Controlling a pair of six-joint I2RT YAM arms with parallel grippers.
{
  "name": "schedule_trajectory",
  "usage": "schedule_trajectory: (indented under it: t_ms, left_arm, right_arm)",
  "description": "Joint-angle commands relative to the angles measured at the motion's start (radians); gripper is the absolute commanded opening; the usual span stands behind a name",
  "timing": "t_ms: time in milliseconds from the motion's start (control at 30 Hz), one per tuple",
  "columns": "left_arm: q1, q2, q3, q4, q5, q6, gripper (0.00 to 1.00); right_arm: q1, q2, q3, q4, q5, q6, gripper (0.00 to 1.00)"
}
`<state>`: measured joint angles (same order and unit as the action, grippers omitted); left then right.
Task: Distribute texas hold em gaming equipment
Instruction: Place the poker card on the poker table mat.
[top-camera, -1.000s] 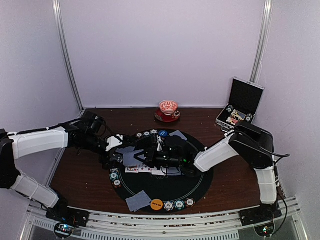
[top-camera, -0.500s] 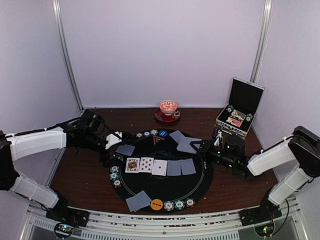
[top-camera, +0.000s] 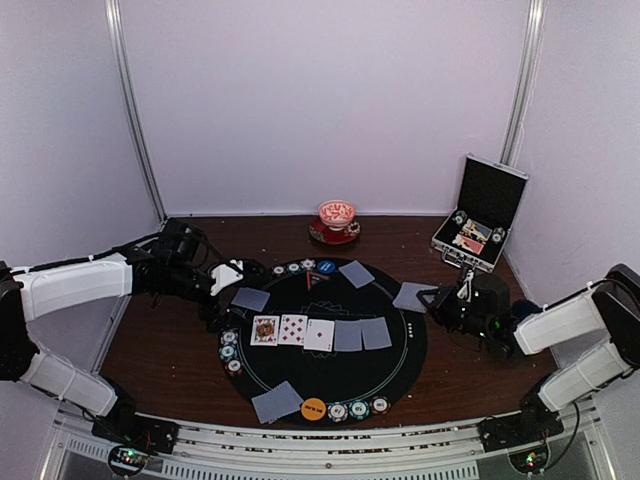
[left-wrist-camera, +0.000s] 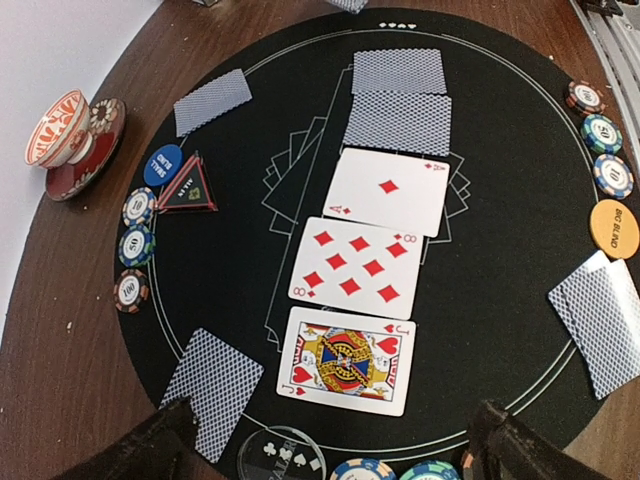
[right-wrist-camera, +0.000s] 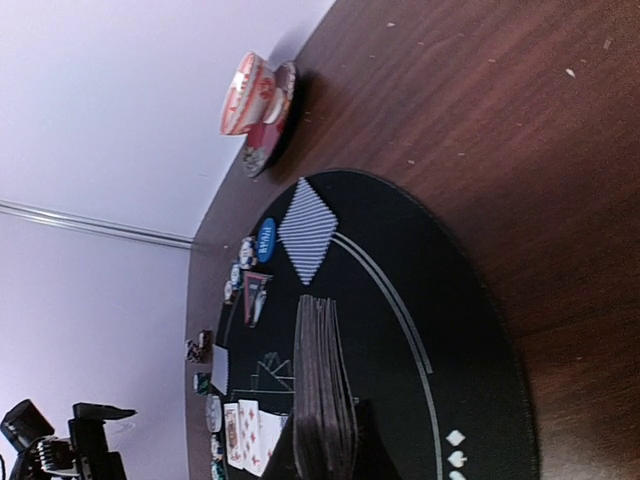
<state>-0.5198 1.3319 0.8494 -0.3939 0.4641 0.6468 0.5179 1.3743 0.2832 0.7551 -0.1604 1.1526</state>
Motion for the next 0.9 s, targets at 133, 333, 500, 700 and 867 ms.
schedule_trajectory:
  t_ms: [133,333,500,700,867]
  left_arm:
    - [0.009,0.002,0.007,0.036,-0.004,-0.01,0.98]
    - [0.01,0.009,0.008,0.037,-0.002,-0.007,0.98]
    - [0.01,0.012,0.006,0.037,-0.001,-0.006,0.98]
    - [0.01,0.012,0.007,0.037,-0.001,-0.005,0.98]
    - [0.009,0.007,0.007,0.036,-0.002,-0.006,0.98]
  right_arm:
    - [-0.088,0.213,0.015,0.147,-0.115,0.003,0.0]
    - [-0.108,0.308,0.026,0.188,-0.145,0.009,0.07]
    - [-0.114,0.304,0.073,0.048,-0.128,-0.05,0.27]
    - [-0.124,0.27,0.132,-0.081,-0.099,-0.094,0.26]
    - [-0.125,0.289,0.188,-0.151,-0.075,-0.12,0.27]
